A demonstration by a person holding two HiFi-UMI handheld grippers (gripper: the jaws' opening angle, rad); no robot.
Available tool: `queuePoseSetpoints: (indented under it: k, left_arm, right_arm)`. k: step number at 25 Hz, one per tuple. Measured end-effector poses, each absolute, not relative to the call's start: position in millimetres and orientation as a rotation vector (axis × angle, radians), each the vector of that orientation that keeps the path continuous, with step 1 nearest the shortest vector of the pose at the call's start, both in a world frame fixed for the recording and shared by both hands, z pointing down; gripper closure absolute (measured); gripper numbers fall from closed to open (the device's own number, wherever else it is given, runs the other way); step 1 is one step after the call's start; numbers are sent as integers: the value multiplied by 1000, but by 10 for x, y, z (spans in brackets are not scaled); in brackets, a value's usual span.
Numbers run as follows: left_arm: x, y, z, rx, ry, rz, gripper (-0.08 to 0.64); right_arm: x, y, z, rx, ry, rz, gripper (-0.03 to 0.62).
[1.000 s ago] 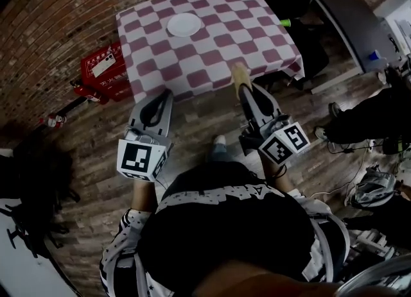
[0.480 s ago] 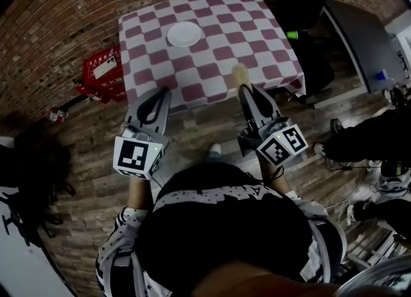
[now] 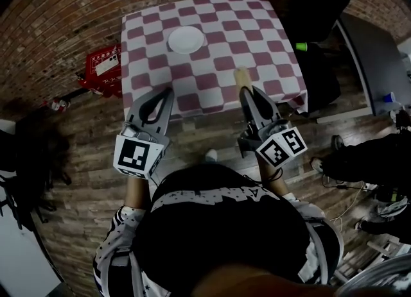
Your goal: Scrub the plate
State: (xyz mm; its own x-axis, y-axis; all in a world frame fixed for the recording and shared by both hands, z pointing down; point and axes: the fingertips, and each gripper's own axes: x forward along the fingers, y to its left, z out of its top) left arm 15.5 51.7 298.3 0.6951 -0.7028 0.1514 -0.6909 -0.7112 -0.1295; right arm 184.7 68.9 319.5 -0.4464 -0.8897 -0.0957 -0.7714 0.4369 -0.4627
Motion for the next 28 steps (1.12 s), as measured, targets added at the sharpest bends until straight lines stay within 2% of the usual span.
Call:
queuePoseSetpoints:
  k: [17, 28]
  left_arm:
    - [53, 274, 3064, -2790, 1258, -328, 546]
    - [84, -312, 3061, -2839, 1201, -278, 546]
  right_arm:
    - [1769, 378, 3287, -1337, 2418, -546, 538]
    - [1779, -114, 3212, -1419, 2427, -503, 538]
